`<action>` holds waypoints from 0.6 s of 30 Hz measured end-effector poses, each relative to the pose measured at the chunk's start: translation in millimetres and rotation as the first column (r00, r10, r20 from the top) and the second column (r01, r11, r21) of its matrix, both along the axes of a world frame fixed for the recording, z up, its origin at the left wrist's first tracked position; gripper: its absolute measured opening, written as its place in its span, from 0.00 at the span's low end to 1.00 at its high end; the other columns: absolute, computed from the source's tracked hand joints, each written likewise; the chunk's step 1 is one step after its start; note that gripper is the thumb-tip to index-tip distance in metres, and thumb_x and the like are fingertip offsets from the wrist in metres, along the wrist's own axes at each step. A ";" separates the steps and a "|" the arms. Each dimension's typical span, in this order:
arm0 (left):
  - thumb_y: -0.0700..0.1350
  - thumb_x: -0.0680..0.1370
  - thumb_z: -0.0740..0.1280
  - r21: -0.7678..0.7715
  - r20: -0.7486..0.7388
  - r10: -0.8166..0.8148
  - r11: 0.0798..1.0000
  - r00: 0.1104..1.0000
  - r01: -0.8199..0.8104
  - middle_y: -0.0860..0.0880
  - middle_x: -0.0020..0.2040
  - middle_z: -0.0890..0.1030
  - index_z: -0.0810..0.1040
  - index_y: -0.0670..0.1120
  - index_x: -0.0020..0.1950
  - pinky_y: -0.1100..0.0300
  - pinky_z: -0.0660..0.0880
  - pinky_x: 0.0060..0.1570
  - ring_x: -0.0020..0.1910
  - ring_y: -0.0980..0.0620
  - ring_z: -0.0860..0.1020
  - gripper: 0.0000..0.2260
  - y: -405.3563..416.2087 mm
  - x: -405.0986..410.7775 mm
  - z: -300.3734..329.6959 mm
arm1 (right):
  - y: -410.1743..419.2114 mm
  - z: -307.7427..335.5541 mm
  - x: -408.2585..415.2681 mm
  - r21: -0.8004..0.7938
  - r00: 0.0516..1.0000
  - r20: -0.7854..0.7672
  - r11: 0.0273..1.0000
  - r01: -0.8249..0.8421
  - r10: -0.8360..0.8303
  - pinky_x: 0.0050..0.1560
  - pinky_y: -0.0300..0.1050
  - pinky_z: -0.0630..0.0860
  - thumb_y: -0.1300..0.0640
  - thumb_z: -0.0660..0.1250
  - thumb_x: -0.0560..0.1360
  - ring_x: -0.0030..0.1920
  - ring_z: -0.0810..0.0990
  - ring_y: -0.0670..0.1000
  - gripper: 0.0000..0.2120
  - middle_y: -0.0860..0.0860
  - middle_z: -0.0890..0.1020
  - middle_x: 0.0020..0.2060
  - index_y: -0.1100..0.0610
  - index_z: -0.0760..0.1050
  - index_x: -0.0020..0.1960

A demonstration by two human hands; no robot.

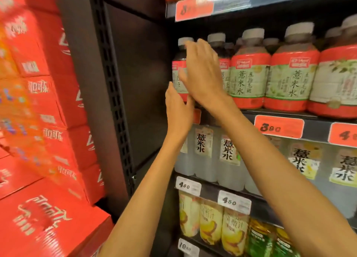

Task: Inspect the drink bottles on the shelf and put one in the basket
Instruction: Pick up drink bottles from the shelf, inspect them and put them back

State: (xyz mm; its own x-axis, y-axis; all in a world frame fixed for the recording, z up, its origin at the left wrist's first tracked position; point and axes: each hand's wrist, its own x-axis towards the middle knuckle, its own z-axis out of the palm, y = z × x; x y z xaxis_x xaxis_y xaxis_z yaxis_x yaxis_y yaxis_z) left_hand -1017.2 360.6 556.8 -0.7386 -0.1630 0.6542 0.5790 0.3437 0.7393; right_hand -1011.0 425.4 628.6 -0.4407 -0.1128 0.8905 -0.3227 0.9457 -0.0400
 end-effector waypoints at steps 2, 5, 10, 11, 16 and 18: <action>0.43 0.81 0.62 0.032 -0.002 0.091 0.995 0.996 -0.091 0.41 0.73 0.65 0.57 0.39 0.76 0.52 0.63 0.70 0.72 0.45 0.64 0.26 6.6 -7.0 0.6 | -4.1 9.3 -19.1 0.075 0.979 -0.011 0.976 0.205 -0.204 0.71 0.52 0.52 0.49 0.60 0.78 0.69 0.65 0.59 0.24 0.59 0.73 0.64 0.64 0.65 0.68; 0.42 0.80 0.63 0.015 -0.018 0.232 0.973 0.972 -0.232 0.41 0.71 0.67 0.58 0.39 0.75 0.52 0.64 0.68 0.70 0.44 0.66 0.25 11.4 -15.8 -3.2 | -4.7 10.7 -40.5 0.128 0.925 -0.031 0.917 0.378 -0.378 0.73 0.56 0.50 0.39 0.58 0.77 0.64 0.70 0.60 0.30 0.59 0.80 0.55 0.66 0.73 0.61; 0.40 0.77 0.68 0.074 -0.092 0.227 0.973 0.970 -0.221 0.41 0.66 0.70 0.64 0.39 0.72 0.50 0.69 0.63 0.65 0.45 0.70 0.25 15.1 -22.1 -10.7 | 0.6 3.9 -51.1 0.117 0.909 -0.130 0.904 0.412 -0.397 0.72 0.59 0.52 0.31 0.58 0.73 0.63 0.72 0.60 0.37 0.58 0.82 0.50 0.66 0.76 0.54; 0.40 0.76 0.69 0.086 -0.102 0.237 0.970 0.966 -0.229 0.41 0.65 0.70 0.65 0.39 0.72 0.50 0.69 0.63 0.65 0.45 0.70 0.26 16.7 -22.6 -11.4 | 2.3 2.8 -50.7 0.093 0.917 -0.141 0.917 0.387 -0.373 0.72 0.58 0.52 0.30 0.58 0.73 0.63 0.72 0.60 0.37 0.59 0.82 0.50 0.65 0.76 0.54; 0.41 0.74 0.71 0.107 -0.123 0.366 0.929 0.922 -0.354 0.41 0.67 0.68 0.63 0.39 0.73 0.56 0.63 0.66 0.65 0.46 0.68 0.31 26.6 -24.6 -13.3 | 6.4 -7.7 -41.8 -0.079 0.963 -0.181 0.979 0.189 -0.200 0.71 0.50 0.53 0.30 0.61 0.70 0.65 0.70 0.57 0.35 0.56 0.79 0.55 0.60 0.75 0.60; 0.41 0.74 0.71 0.107 -0.140 0.434 0.900 0.890 -0.422 0.41 0.66 0.69 0.63 0.39 0.73 0.57 0.63 0.63 0.64 0.45 0.69 0.31 29.4 -24.8 -13.6 | 7.0 -12.6 -36.5 -0.125 0.969 -0.236 0.991 0.043 -0.072 0.71 0.50 0.53 0.34 0.66 0.69 0.66 0.71 0.58 0.35 0.57 0.79 0.56 0.61 0.75 0.63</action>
State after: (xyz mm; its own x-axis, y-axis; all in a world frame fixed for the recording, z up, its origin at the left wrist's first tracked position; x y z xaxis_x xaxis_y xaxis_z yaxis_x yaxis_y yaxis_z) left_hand -1042.0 389.9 543.2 -0.4758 -0.4905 0.7300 0.4978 0.5341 0.6833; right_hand -1047.5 432.4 616.1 -0.2160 0.0190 0.9762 -0.2816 0.9561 -0.0809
